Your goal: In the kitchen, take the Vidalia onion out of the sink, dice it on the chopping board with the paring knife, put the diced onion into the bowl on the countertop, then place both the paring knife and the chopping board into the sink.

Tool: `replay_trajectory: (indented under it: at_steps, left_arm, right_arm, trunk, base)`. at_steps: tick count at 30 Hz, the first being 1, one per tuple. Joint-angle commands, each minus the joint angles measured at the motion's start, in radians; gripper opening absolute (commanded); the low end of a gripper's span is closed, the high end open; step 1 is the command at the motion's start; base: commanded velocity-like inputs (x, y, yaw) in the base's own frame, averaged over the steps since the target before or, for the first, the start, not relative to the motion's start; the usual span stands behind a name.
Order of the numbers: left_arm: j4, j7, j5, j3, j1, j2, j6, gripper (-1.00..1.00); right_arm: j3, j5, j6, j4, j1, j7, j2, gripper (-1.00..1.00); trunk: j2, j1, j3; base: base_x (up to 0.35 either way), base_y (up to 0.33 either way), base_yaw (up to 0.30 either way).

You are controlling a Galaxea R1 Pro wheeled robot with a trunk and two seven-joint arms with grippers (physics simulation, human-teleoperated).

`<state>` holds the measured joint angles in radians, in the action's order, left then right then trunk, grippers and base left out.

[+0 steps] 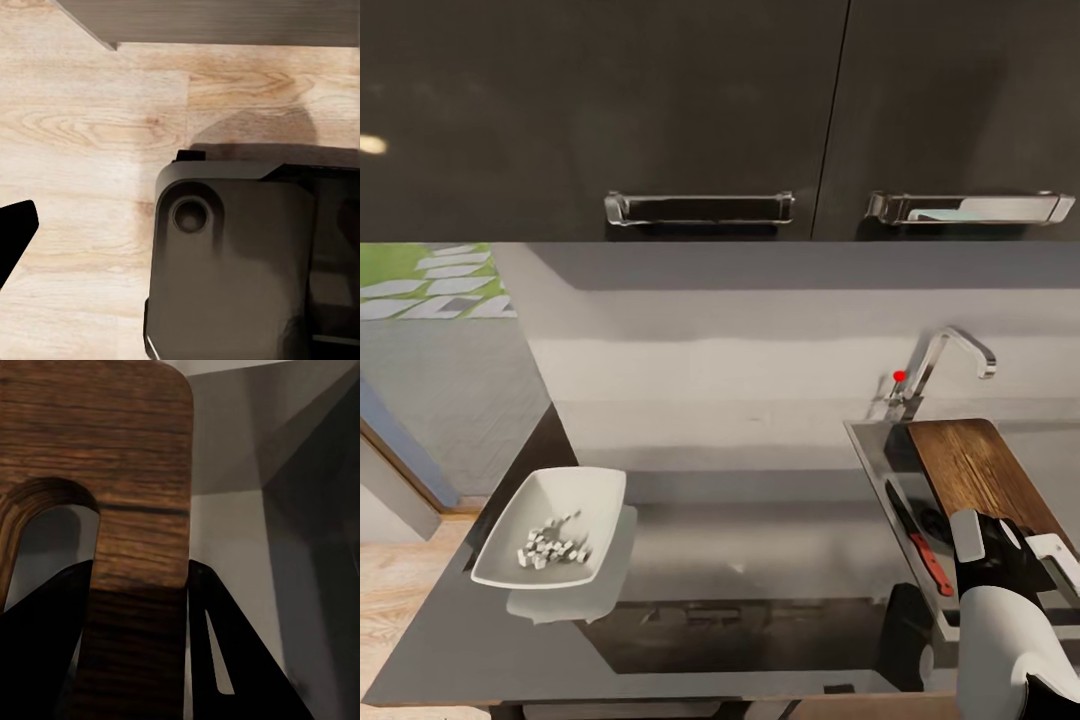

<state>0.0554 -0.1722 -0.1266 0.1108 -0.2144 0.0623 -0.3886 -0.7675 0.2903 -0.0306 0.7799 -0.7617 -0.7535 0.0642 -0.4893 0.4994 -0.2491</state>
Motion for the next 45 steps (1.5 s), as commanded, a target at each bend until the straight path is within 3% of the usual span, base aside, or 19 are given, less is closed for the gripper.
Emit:
replay_trajectory:
  at_steps: [1,9,15,22,45]
  left_arm:
    - [0.004,-0.001,-0.01,0.009,-0.002,0.001,-0.007,1.0]
    - [0.004,-0.001,-0.01,0.009,-0.002,0.001,-0.007,1.0]
    - [0.004,-0.001,-0.01,0.009,-0.002,0.001,-0.007,1.0]
    - [0.004,-0.001,-0.01,0.009,-0.002,0.001,-0.008,1.0]
    - [0.005,-0.001,-0.01,0.009,-0.002,0.001,-0.009,1.0]
  right_arm:
    - [0.001,0.007,-0.003,0.001,-0.001,-0.002,0.0,-1.0]
    - [0.002,0.007,-0.003,0.001,-0.001,0.002,0.0,-1.0]
    - [0.037,0.007,-0.003,0.001,-0.001,0.002,0.0,-1.0]
    - [0.042,0.007,-0.003,0.001,-0.001,0.001,0.0,-1.0]
    - [0.042,0.007,-0.002,0.001,-0.001,0.002,0.0,-1.0]
  trunk:
    - [-0.002,0.0,-0.002]
    - [-0.002,0.0,-0.003]
    - [-0.002,0.0,-0.003]
    - [-0.002,0.0,-0.003]
    - [-0.002,0.0,-0.038]
  base:
    - [0.0,0.0,0.0]
    - [0.0,0.0,0.0]
    - [0.0,0.0,0.0]
    - [0.0,0.0,0.0]
    - [0.0,0.0,0.0]
